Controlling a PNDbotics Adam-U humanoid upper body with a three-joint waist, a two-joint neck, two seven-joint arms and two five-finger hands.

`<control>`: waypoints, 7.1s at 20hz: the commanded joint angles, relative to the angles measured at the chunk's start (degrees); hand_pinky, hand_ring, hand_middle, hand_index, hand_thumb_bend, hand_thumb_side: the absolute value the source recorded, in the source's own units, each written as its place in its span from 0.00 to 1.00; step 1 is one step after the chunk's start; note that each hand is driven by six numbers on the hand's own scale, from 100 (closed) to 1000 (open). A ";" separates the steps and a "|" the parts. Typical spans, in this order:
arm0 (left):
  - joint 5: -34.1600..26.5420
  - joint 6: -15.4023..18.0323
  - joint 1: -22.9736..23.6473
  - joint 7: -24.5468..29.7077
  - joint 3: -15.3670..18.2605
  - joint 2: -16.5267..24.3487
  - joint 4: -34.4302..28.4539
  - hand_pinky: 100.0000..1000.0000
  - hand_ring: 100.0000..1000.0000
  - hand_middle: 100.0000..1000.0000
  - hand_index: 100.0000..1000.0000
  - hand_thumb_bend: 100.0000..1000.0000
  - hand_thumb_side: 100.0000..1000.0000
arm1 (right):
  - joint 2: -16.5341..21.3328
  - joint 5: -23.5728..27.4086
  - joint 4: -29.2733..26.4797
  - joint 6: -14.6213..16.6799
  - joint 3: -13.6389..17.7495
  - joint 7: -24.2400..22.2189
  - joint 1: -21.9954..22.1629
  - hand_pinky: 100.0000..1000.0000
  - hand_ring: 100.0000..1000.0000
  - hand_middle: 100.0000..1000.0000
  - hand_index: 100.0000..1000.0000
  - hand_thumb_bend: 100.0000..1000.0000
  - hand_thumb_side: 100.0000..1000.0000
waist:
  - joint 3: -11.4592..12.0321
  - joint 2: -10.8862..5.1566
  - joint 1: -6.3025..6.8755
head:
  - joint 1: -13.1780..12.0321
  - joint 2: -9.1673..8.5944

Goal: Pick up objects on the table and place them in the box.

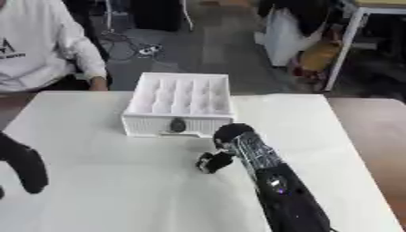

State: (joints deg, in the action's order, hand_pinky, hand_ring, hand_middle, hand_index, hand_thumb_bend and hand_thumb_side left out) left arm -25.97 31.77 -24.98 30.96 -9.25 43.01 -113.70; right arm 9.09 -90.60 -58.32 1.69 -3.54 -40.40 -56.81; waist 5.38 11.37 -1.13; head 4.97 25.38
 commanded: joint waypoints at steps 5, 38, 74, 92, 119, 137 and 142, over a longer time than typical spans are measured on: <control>0.82 1.70 -0.33 0.71 0.14 2.30 -0.89 0.52 0.52 0.72 0.68 0.48 0.66 | 1.01 0.23 -0.62 0.16 -0.16 0.82 -0.13 0.67 0.57 0.54 0.68 0.35 0.77 | 0.13 -1.27 0.40 | -1.19 0.55; 0.76 1.22 0.94 0.64 0.44 1.33 -0.89 0.51 0.51 0.71 0.68 0.47 0.67 | -0.21 2.95 11.55 9.17 1.26 29.89 1.89 0.00 0.00 0.00 0.14 0.00 0.63 | 0.92 -0.60 0.26 | -2.16 0.52; 0.93 1.38 1.48 1.69 -0.08 1.82 -0.89 0.51 0.51 0.71 0.68 0.46 0.68 | 0.71 43.93 0.62 23.25 1.34 53.75 -2.06 0.00 0.00 0.00 0.00 0.00 0.66 | 0.56 -0.88 0.64 | -2.96 0.41; 0.69 1.00 1.29 2.77 -0.84 1.64 -0.89 0.50 0.51 0.71 0.69 0.45 0.69 | 2.47 37.20 5.16 20.40 3.93 62.86 -11.30 0.00 0.00 0.00 0.00 0.00 0.63 | 1.66 -0.78 0.20 | -3.98 -1.06; -0.30 1.05 -1.48 5.44 -2.49 2.18 -0.89 0.50 0.51 0.71 0.69 0.45 0.69 | 4.00 20.29 18.66 15.59 8.98 70.63 -21.06 0.00 0.00 0.00 0.00 0.00 0.63 | 6.70 1.27 -1.59 | -1.16 -6.07; -0.28 0.34 -2.75 6.92 -3.20 2.16 -0.89 0.50 0.50 0.71 0.69 0.44 0.69 | 6.91 12.42 22.95 10.68 12.05 76.04 -25.20 0.00 0.00 0.00 0.00 0.00 0.60 | 8.18 3.86 -3.48 | 0.28 -8.71; -0.36 0.16 -3.07 7.15 -3.28 2.02 -0.89 0.49 0.50 0.71 0.69 0.44 0.69 | 7.04 11.83 23.14 10.07 12.22 76.45 -25.66 0.00 0.00 0.00 0.00 0.00 0.64 | 8.40 4.47 -3.73 | 0.23 -9.97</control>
State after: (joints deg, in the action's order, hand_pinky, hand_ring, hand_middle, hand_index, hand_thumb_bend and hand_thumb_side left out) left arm -26.02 28.59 -27.20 34.60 -12.79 43.85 -113.71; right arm 14.57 -78.46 -34.66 11.99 8.20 35.87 -80.12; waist 13.62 16.84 -5.22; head 5.01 16.28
